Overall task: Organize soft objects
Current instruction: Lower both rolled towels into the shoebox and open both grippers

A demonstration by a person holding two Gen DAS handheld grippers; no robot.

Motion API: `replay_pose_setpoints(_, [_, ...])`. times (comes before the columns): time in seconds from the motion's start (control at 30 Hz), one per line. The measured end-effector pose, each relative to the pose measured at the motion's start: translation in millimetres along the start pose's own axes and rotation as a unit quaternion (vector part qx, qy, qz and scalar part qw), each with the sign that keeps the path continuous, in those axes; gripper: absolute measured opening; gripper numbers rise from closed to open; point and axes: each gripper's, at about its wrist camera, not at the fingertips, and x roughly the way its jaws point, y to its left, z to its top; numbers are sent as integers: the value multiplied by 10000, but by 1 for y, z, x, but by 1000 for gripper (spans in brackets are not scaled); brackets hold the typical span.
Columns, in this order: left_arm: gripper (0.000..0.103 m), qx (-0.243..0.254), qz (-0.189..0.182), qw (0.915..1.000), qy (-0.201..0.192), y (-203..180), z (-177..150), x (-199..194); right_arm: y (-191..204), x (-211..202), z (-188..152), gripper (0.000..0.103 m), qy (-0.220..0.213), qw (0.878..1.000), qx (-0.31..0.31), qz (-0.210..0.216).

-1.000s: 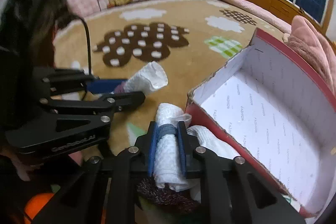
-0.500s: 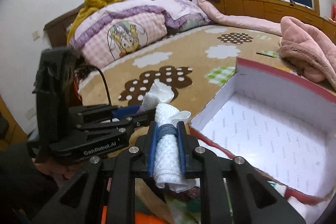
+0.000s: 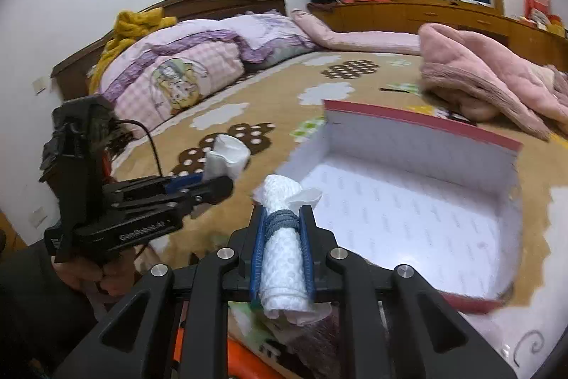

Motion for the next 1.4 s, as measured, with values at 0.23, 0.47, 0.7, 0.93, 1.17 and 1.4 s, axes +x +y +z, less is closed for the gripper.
replay_pose_setpoints(0.23, [24, -83, 10, 9999, -86, -10, 5, -2, -14, -27, -3, 19, -202, 9992, 71, -343])
replay_pose_setpoints(0.47, [24, -35, -197, 9997, -144, -22, 3, -15, -24, -52, -4, 20, -262, 9974, 172, -653])
replay_pose_setpoints(0.7, [24, 436, -398, 9980, -216, -43, 10, -5, -53, -53, -9, 20, -242, 9945, 516, -877])
replay_pose_setpoints(0.93, [25, 815, -554, 9949, -199, -54, 30, 29, -91, -32, -8, 21, -99, 9891, 763, -1252])
replay_pose_setpoints(1.17, [25, 773, -383, 9953, 443, -47, 22, 85, -117, 3, -10, 21, 251, 9845, 765, -1557])
replay_pose_setpoints(1.4, [25, 910, -130, 9932, 711, -43, 9, 112, -110, 41, -17, 21, 649, 9826, 374, -1701])
